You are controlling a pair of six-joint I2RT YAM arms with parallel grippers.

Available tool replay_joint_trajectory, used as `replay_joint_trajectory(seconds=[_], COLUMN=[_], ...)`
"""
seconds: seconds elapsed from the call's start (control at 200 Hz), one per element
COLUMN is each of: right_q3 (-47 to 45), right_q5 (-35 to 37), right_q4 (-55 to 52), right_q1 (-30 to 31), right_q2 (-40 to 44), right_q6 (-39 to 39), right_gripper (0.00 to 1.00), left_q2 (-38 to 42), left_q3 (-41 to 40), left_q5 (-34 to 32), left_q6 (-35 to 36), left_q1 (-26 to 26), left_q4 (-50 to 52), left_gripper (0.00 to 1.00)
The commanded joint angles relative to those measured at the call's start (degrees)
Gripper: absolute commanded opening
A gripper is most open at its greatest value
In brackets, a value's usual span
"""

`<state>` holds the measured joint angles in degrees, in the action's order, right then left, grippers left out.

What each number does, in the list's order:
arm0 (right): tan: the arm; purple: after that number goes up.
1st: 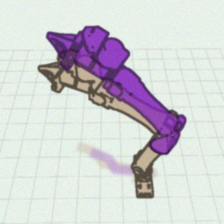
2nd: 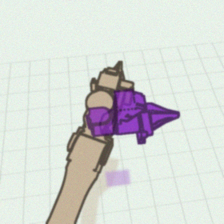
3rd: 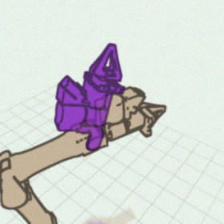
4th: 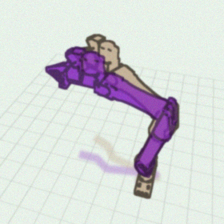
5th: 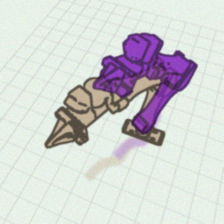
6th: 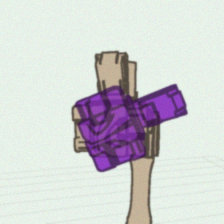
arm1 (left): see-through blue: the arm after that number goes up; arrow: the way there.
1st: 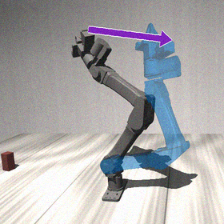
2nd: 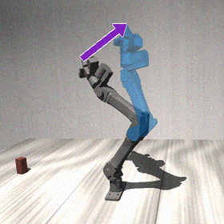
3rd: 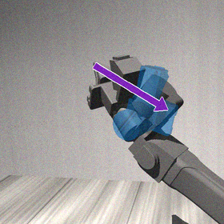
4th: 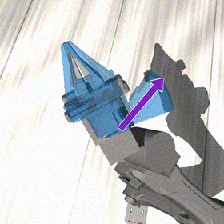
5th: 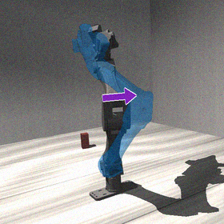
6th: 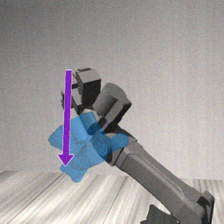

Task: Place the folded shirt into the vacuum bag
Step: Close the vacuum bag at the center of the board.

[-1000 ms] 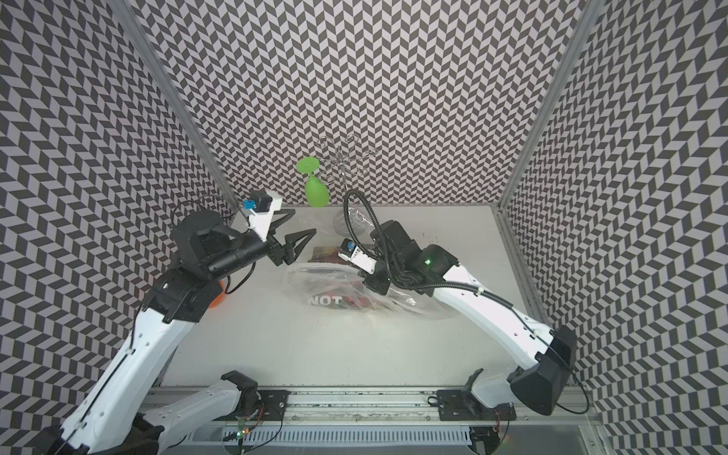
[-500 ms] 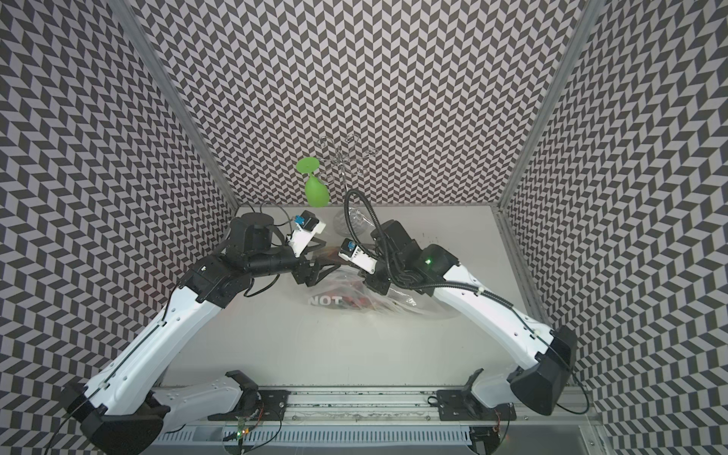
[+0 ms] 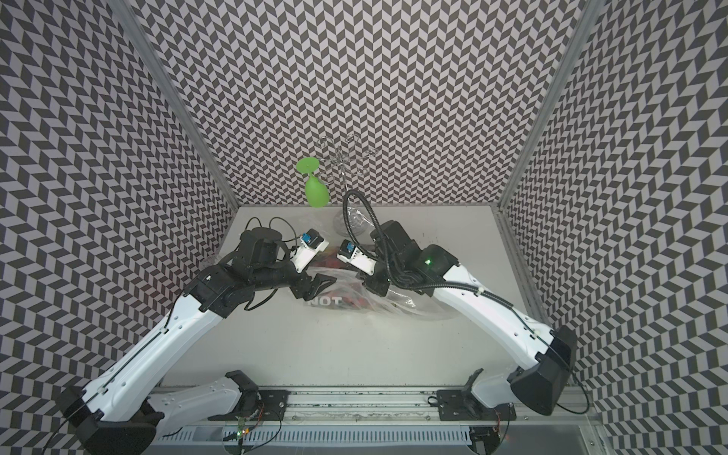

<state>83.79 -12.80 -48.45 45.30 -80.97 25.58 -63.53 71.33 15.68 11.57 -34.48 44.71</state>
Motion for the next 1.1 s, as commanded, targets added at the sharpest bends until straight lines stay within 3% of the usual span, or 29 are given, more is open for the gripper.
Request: replay_joint_trajectory(seconds=[0.0, 0.14, 0.245, 0.441, 0.711, 0.936, 1.092], right_q3=[0.0, 0.9, 1.5, 0.9, 1.2, 1.9, 2.4], right_q5=[-3.1, -3.8, -3.5, -3.4, -1.7, 0.2, 1.2], right_q4=[0.4, 0.3, 0.5, 0.9, 1.1, 0.5, -0.4], right_q1=[0.8, 1.1, 1.1, 1.1, 1.1, 1.1, 1.1], right_q2=[1.9, 1.8, 1.9, 2.4, 2.2, 1.3, 0.8], right_q6=[3.0, 2.9, 3.0, 3.1, 2.5, 0.3, -0.3], right_gripper=[0.00, 0.00, 0.00, 0.00, 0.00, 0.00, 0.00], left_q2=[-0.9, -3.1, -4.3, -2.7, -2.1, 1.9, 5.3], left_q3=[1.9, 3.6, 3.5, 1.0, 1.2, 3.3, 4.9], left_q5=[-3.4, -3.1, -6.7, -7.7, -8.0, -13.8, -10.0], left_q6=[1.9, 3.1, 5.2, 13.7, 16.5, 11.7, 6.8], left_q1=[-0.8, -1.2, -1.8, -2.1, -2.4, -1.0, 4.6], left_q4=[1.7, 1.5, 0.4, -3.5, -3.7, -5.6, -8.3], left_gripper=[0.78, 0.74, 0.68, 0.33, 0.00, 0.00, 0.00])
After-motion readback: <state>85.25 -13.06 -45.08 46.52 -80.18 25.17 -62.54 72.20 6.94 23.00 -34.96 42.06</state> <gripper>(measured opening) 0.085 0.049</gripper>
